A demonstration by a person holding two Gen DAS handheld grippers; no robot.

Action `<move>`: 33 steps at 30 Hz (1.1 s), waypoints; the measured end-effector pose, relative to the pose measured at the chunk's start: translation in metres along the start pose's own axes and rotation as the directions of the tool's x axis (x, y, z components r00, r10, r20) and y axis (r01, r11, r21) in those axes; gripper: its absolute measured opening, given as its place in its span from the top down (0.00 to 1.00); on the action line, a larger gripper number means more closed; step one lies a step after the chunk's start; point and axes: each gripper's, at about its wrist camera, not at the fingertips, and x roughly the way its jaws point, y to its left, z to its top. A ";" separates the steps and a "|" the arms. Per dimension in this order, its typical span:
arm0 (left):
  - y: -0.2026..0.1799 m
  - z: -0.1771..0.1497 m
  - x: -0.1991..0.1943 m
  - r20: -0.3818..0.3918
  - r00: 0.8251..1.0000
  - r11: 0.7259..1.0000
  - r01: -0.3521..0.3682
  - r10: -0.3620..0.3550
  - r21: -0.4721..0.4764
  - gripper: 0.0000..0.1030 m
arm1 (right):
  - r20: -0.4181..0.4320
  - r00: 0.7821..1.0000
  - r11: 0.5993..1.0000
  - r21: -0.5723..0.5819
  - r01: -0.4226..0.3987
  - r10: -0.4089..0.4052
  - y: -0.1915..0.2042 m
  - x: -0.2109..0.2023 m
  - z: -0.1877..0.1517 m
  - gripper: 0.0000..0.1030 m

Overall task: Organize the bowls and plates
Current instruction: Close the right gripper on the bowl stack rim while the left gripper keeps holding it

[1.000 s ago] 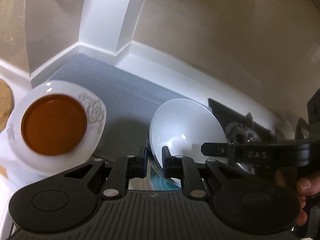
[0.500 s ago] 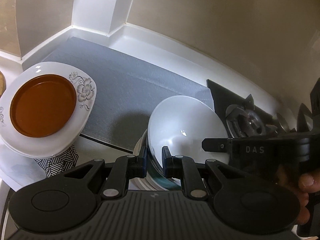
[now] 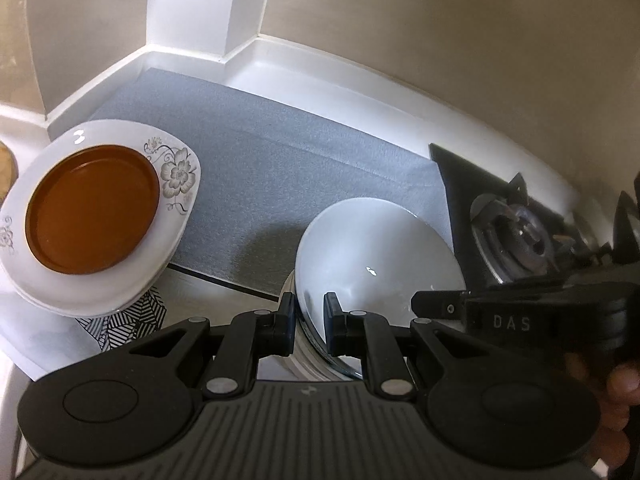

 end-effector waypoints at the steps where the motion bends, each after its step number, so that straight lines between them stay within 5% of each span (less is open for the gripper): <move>1: -0.002 0.000 0.000 0.001 1.000 1.000 -0.009 0.009 0.013 0.85 | -0.001 1.000 1.000 0.000 0.001 -0.001 0.000 0.000 0.001 0.89; 10: -0.012 -0.004 0.003 0.012 0.998 0.995 -0.064 0.063 0.075 0.85 | -0.011 1.000 1.000 0.001 0.020 -0.020 0.004 0.002 0.003 0.89; 33: -0.009 -0.008 0.009 0.005 0.996 0.995 -0.089 0.088 0.037 0.85 | 0.003 1.000 0.997 0.078 0.003 -0.003 -0.001 -0.004 0.002 0.87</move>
